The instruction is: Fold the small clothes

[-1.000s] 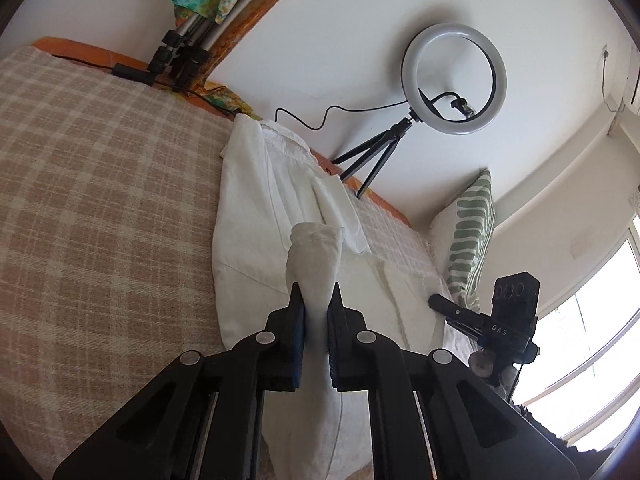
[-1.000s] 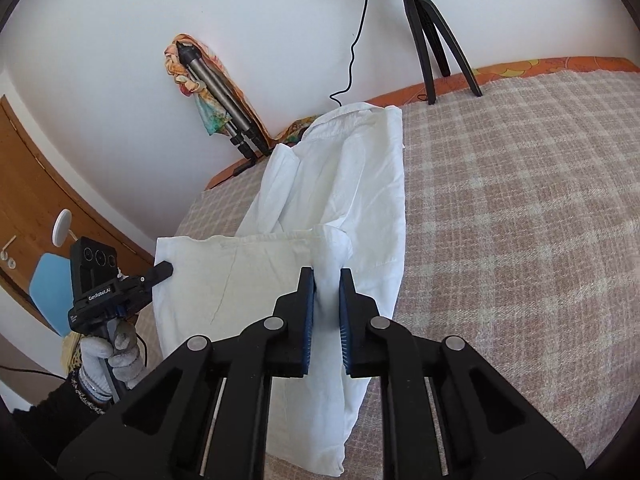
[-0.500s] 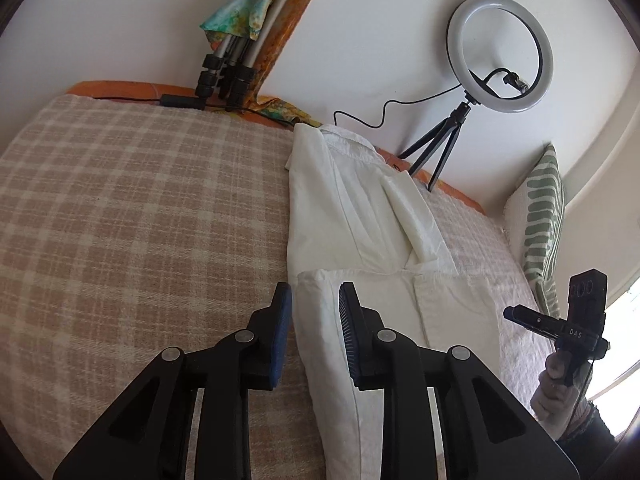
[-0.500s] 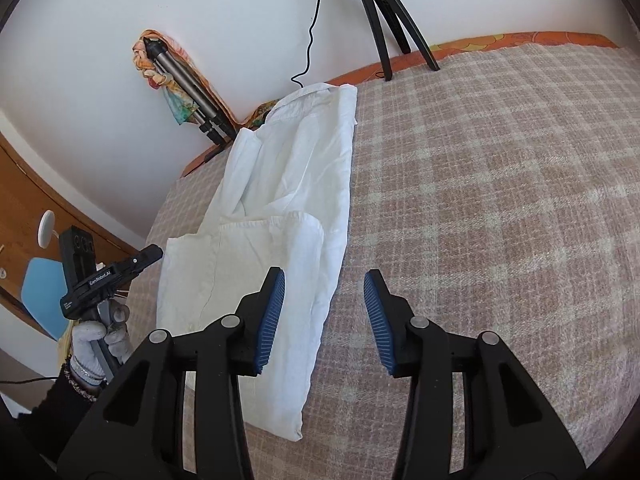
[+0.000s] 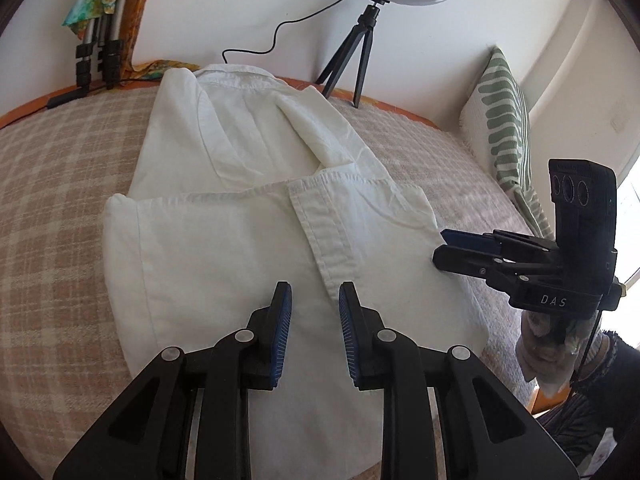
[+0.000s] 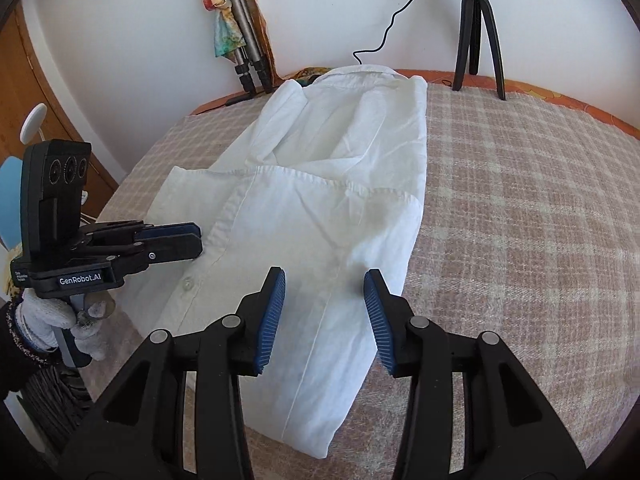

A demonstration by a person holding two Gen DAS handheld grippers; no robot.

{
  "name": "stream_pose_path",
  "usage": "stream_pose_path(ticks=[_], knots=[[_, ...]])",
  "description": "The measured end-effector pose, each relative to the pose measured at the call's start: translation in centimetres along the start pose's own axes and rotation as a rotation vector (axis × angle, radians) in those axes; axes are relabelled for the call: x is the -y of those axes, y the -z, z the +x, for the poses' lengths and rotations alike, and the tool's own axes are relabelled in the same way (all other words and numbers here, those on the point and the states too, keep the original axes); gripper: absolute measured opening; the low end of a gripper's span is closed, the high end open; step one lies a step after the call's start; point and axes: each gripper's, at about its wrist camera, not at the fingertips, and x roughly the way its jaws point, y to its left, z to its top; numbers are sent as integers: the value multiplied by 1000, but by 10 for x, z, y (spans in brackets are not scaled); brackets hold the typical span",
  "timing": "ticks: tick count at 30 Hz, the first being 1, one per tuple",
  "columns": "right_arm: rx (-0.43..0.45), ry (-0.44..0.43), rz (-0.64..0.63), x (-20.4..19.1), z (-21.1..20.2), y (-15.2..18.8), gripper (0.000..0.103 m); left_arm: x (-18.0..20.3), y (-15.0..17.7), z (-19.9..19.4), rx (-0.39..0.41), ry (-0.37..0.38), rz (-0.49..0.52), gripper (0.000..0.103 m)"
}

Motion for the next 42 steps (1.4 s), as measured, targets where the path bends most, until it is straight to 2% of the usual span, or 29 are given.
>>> stream_pose_path(ticks=[1, 2, 4, 6, 10, 12, 14, 17, 21, 25, 32, 34, 35, 36, 39, 41, 42], knots=[[-22, 18, 26, 8, 7, 0, 44, -2, 1, 4, -6, -6, 7, 22], [-39, 27, 52, 15, 13, 0, 48, -3, 3, 6, -10, -2, 11, 22], [-63, 4, 97, 26, 20, 3, 50, -7, 1, 3, -8, 15, -9, 22], [-78, 15, 81, 23, 17, 0, 50, -10, -3, -5, -11, 19, -38, 22], [-33, -30, 95, 27, -2, -15, 50, -23, -23, -29, 44, 3, -60, 23], [10, -53, 119, 36, -10, -29, 50, -35, -38, -38, 80, -15, -81, 38], [27, -87, 165, 51, -8, -45, 50, -51, -53, -40, 104, -41, -111, 47], [25, -86, 196, 69, 6, -68, 50, -80, -75, -30, 81, -28, -165, 51], [-1, -111, 229, 90, 36, -96, 50, -115, -96, -7, 53, -35, -233, 51], [-12, -133, 242, 106, 66, -122, 50, -139, -110, 15, 30, 4, -268, 51], [-33, -130, 224, 113, 112, -156, 50, -149, -125, 36, 24, 60, -253, 48], [-43, -120, 203, 109, 120, -163, 35, -150, -128, 38, 31, 72, -253, 48], [-58, -129, 192, 107, 125, -166, 11, -150, -129, 38, 32, 77, -253, 48], [-71, -131, 183, 106, 128, -167, 5, -149, -129, 39, 36, 77, -249, 48], [-55, -106, 187, 114, 127, -169, 2, -145, -128, 40, 49, 62, -219, 48], [-48, -55, 269, 138, 130, -170, 2, -143, -130, 41, 53, 40, -203, 48], [-40, -64, 321, 151, 130, -168, 2, -142, -131, 41, 55, 28, -198, 48]])
